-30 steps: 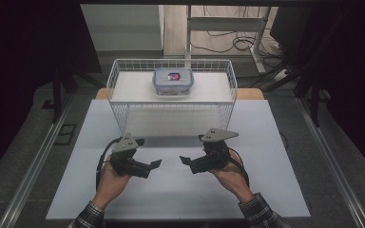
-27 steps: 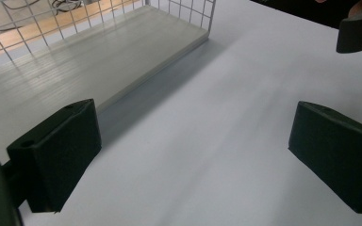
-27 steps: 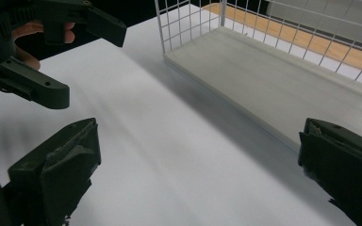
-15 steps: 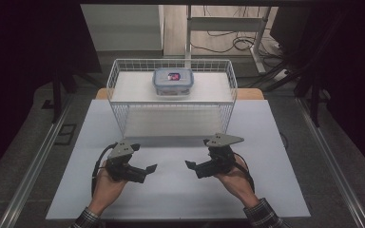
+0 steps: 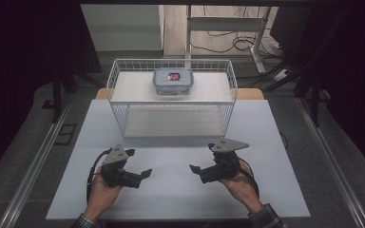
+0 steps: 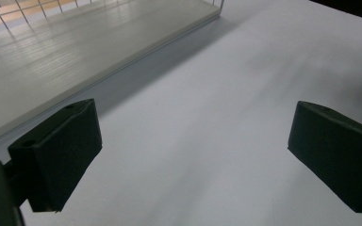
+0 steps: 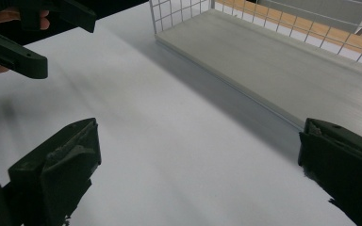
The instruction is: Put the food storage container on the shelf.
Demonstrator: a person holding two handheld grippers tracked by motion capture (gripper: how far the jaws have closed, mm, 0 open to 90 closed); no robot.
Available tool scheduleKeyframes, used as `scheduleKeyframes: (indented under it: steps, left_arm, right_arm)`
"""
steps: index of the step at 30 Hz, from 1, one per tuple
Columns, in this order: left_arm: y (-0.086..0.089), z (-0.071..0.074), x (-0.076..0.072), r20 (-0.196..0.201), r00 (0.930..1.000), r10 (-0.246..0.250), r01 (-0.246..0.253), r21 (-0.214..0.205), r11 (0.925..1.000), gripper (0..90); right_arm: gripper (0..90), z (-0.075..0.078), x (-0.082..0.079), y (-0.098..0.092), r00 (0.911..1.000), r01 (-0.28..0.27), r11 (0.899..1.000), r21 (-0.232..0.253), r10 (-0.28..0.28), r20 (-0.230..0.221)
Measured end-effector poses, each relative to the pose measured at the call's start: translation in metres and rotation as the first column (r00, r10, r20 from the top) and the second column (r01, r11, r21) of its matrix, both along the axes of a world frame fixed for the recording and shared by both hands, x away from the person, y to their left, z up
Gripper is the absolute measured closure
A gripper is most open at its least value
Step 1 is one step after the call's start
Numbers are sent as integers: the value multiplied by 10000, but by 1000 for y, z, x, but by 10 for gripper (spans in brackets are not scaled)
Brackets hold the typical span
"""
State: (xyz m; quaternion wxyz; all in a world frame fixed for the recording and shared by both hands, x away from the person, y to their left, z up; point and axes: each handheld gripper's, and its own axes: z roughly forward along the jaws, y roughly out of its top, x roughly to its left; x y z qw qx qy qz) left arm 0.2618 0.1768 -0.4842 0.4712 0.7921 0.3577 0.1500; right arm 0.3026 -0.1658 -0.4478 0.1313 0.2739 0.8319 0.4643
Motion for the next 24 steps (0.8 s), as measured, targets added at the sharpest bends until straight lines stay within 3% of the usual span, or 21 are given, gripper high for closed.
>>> scheduleKeyframes:
  steps: [24]
  left_arm:
    - [8, -12, -13, -181, 9996, 202, -199, 155, 9997, 31]
  right_arm:
    - [0, -20, -13, -24, 9991, 422, 9984, -380, -425, -84]
